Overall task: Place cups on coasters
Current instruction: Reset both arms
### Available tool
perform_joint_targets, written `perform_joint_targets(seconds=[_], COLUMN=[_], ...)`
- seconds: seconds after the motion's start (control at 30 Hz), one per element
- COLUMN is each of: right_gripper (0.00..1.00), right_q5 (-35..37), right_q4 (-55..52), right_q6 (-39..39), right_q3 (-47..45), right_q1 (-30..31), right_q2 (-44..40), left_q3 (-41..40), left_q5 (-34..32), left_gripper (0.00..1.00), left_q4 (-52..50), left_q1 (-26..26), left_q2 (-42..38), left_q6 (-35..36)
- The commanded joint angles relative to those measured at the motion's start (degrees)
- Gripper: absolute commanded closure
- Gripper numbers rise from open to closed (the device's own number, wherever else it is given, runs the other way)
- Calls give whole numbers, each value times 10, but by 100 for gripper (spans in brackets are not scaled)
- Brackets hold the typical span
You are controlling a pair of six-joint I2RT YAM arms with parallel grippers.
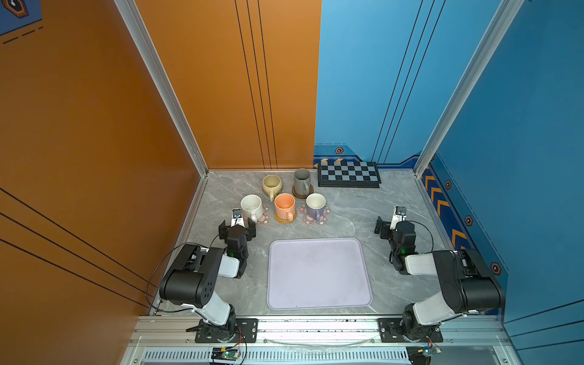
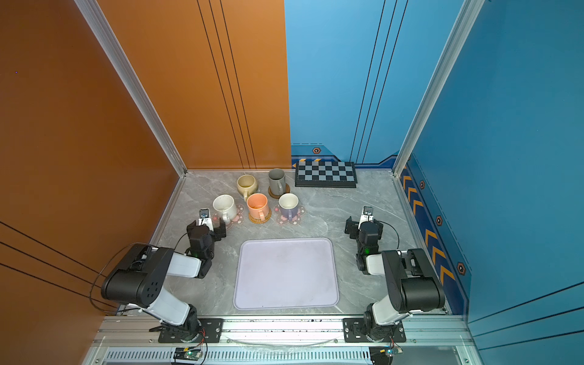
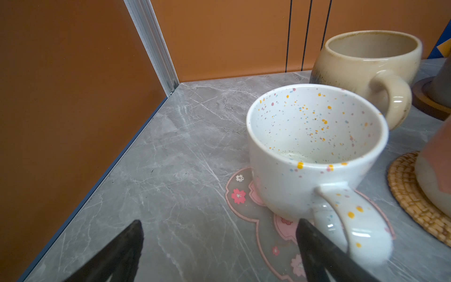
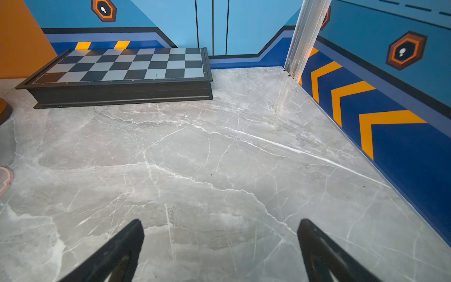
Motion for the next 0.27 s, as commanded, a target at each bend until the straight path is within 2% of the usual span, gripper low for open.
perform_joint_targets(seconds=[0.0,0.23], right_gripper=[0,0], right_q5=[-3,-4], right_q4=[6,4], right_q6=[-1,6], right_q3=[8,9], right_q1=[-5,-9], right_q2=[5,5], left_q3=[2,2], left_q5=[9,8], left_gripper=[2,2], left_q4=[-2,-1], left_q1=[-2,-1], left_q2=[-7,-7], left_q6=[-5,-5])
